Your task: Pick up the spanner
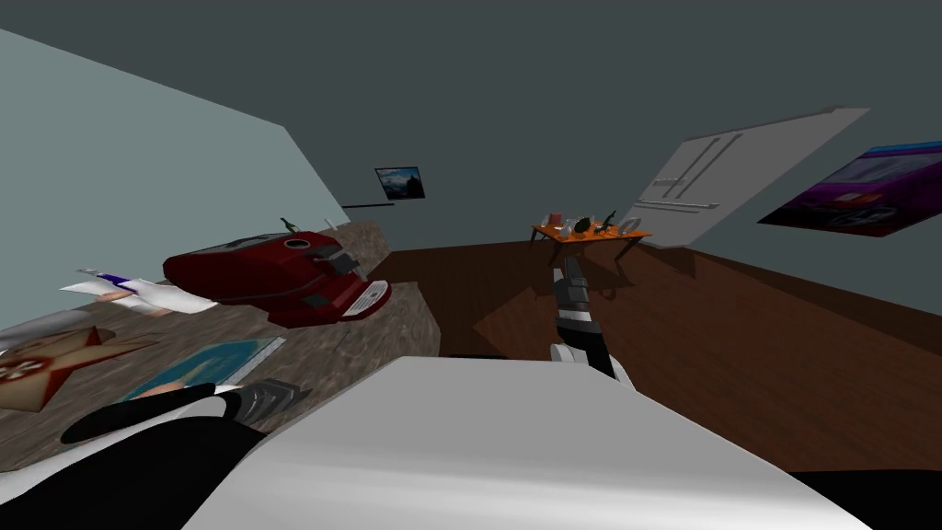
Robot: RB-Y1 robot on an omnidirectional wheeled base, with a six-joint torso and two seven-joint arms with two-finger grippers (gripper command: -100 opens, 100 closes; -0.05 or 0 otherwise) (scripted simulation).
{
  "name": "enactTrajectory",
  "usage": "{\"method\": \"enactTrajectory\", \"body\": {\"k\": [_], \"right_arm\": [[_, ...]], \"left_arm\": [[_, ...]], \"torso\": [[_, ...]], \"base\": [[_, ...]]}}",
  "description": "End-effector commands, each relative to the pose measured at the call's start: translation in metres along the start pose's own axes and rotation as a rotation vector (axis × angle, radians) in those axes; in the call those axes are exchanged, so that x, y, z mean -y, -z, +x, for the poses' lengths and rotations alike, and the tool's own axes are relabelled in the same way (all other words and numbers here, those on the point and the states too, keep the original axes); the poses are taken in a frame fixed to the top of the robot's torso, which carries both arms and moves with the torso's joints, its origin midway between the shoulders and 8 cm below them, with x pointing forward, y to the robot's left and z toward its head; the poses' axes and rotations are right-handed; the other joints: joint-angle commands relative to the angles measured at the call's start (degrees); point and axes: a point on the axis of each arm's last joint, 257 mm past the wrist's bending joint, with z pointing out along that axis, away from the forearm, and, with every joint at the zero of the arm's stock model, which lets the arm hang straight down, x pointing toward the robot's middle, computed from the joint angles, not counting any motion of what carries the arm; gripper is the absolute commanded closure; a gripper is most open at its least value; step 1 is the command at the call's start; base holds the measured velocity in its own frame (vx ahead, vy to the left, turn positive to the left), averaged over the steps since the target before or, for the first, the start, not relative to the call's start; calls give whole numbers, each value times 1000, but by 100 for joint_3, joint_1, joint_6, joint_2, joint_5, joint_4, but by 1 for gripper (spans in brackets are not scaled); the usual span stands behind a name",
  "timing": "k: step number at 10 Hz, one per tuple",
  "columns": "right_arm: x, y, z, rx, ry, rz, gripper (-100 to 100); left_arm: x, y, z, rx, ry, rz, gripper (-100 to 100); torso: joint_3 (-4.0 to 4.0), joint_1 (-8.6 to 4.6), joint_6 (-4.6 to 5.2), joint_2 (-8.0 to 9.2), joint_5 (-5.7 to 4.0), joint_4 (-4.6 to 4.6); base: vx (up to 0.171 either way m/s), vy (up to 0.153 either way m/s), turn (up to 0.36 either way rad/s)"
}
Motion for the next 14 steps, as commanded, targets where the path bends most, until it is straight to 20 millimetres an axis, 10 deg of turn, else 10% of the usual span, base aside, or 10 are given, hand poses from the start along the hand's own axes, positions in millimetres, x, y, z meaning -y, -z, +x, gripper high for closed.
{"method": "enactTrajectory", "body": {"k": [1,14], "right_arm": [[0,0,0,0,0,0,0],[0,0,0,0,0,0,0]], "left_arm": [[-5,-1,-6,21,26,-32,-100],[-73,10,-44,190,355,-428,-100]], "torso": [[0,0,0,0,0,0],[1,35,1,5,9,-1]], "base": [[119,-2,-3],[164,65,-8]]}}
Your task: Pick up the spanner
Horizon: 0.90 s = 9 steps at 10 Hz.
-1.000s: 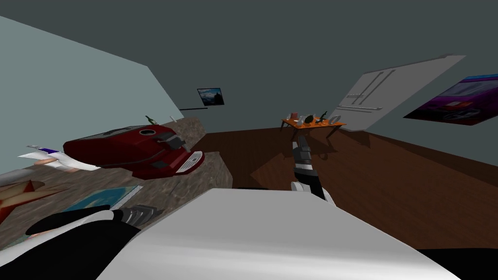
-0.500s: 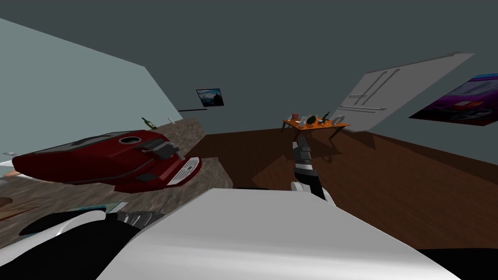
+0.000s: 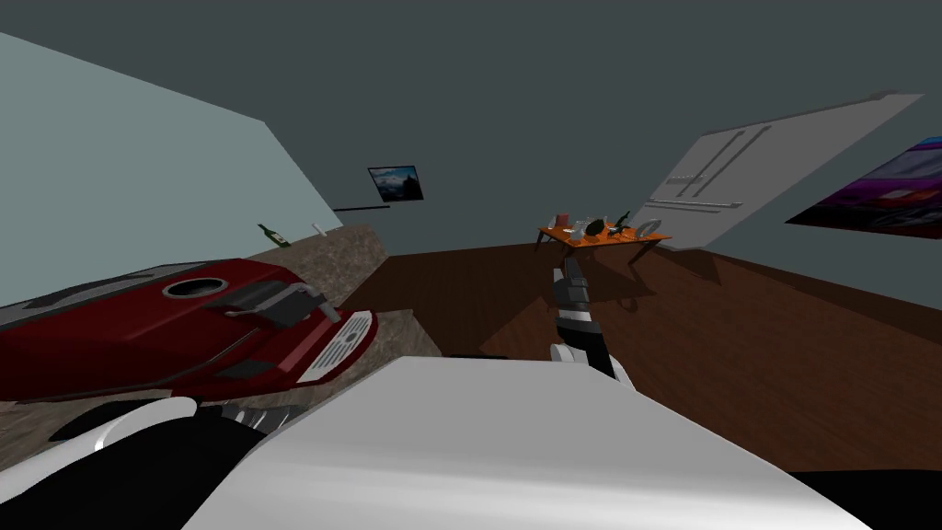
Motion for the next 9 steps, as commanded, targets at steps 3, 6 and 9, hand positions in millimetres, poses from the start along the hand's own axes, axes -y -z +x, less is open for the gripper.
{"method": "enactTrajectory", "body": {"k": [3,6,9], "right_arm": [[0,0,0,0,0,0,0],[0,0,0,0,-1,-1,0],[0,0,0,0,-1,-1,0]], "left_arm": [[6,-5,5,2,54,2,-100],[16,-13,12,1,129,9,-100],[25,-21,19,1,203,16,-100]], "torso": [[25,-34,-2,45,-7,9],[67,-52,9,116,-3,27],[67,-39,8,116,-1,28]], "base": [[-4,15,-123],[-191,-31,-288],[-170,-40,-253]]}}
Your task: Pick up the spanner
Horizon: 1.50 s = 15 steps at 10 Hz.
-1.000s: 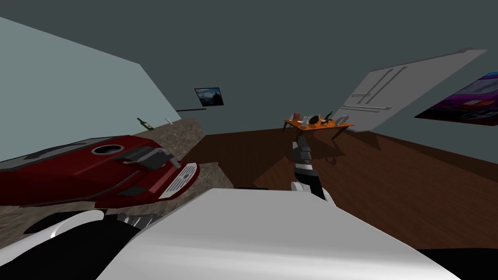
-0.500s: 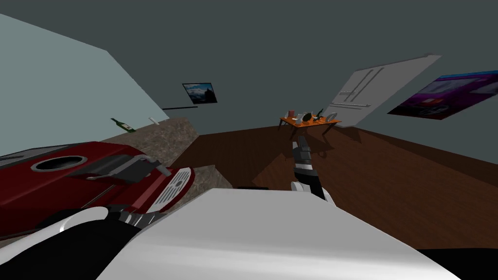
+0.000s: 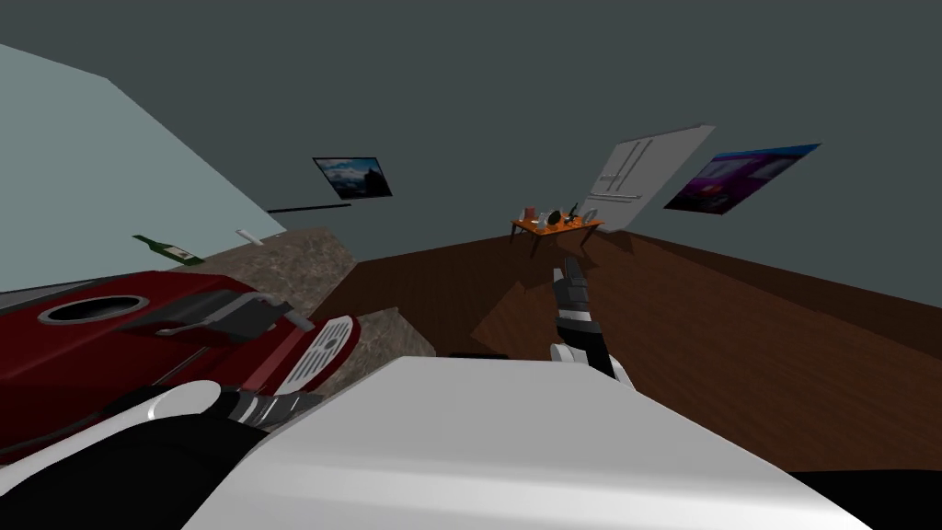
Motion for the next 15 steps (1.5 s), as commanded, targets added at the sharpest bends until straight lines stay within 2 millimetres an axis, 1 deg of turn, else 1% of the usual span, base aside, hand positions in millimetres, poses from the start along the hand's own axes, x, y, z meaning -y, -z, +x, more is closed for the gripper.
{"method": "enactTrajectory", "body": {"k": [1,2,3,4,8,9,10,11,13,15], "right_arm": [[0,0,0,0,0,0,0],[0,0,0,0,0,0,0],[0,0,0,0,0,0,0],[0,0,0,0,0,0,0],[0,0,0,0,0,0,0],[0,0,0,0,0,0,0],[0,0,0,0,0,1,0],[0,0,0,0,1,1,0],[0,0,0,0,1,1,0],[0,0,0,0,1,1,0]], "left_arm": [[4,-4,4,0,42,4,-100],[6,-7,7,1,67,6,-100],[4,-5,6,1,49,5,-100],[4,-6,6,1,54,6,100],[4,-6,6,-1,63,2,100],[4,-6,6,-1,62,2,0],[1,-2,1,0,18,2,100],[-1,1,-2,0,-7,-1,100],[-6,6,-8,0,-57,-5,100],[-11,11,-14,0,-107,-10,100]], "torso": [[0,0,0,0,0,0],[1,2,-1,2,0,0],[1,4,2,0,4,1],[-14,13,-4,-27,6,-4],[-41,20,8,-67,5,-21],[-42,21,7,-69,5,-21],[-42,21,7,-69,5,-21],[-52,37,-12,-87,5,-26],[-79,35,4,-136,8,-33],[-82,33,5,-140,8,-35]], "base": [[-177,-33,-226],[-173,-33,-257],[-75,-13,-51],[-14,-3,11],[-2,0,2],[0,0,0],[87,60,315],[150,44,375],[206,39,259],[189,29,259]]}}
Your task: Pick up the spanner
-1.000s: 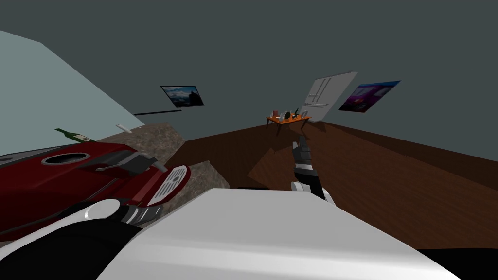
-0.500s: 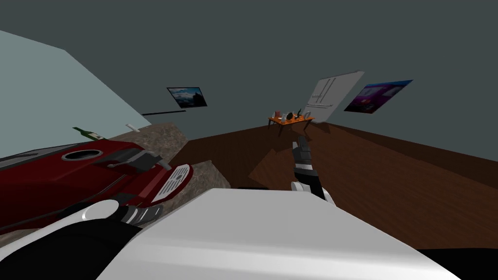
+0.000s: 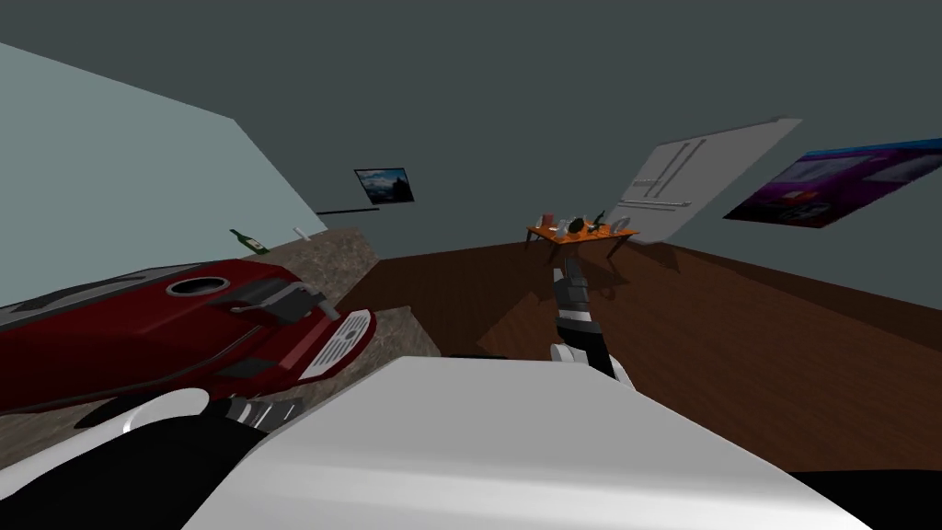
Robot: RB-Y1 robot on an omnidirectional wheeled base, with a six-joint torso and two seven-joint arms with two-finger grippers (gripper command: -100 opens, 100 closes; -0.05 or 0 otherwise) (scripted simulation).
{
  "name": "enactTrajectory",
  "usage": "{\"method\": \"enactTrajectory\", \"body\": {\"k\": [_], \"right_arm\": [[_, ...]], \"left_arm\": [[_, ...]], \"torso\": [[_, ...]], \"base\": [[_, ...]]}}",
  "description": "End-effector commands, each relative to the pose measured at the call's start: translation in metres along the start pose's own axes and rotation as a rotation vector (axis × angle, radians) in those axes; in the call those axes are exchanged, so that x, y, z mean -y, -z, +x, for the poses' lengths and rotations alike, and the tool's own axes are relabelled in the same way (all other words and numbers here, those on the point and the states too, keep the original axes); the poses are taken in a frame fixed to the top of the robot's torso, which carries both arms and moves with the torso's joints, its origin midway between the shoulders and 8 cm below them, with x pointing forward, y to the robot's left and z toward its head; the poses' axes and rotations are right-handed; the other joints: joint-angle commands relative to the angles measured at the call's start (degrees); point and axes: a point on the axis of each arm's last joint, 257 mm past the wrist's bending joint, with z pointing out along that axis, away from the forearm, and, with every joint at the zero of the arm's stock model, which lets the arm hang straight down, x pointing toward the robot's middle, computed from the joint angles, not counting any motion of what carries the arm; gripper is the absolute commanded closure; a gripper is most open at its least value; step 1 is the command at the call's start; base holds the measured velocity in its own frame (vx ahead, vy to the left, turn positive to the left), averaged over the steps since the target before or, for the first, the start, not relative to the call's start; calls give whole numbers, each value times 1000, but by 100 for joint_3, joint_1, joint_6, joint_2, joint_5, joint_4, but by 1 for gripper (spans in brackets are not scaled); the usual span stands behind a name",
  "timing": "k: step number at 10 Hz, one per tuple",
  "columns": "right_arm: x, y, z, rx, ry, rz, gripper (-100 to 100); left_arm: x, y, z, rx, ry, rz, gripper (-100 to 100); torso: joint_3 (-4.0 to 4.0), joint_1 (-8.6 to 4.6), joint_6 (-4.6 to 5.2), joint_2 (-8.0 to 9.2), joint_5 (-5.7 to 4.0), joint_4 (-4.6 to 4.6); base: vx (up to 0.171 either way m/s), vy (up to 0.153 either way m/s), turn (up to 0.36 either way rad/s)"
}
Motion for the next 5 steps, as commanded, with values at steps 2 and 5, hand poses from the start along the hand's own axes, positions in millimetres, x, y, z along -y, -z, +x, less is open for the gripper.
{"method": "enactTrajectory", "body": {"k": [2,5], "right_arm": [[0,0,0,0,0,0,0],[0,0,0,0,0,0,0]], "left_arm": [[-8,7,-8,1,-68,-7,100],[-9,8,-10,2,-80,-8,0]], "torso": [[1,1,2,3,0,1],[18,-1,9,34,2,7]], "base": [[178,21,235],[87,-3,112]]}}
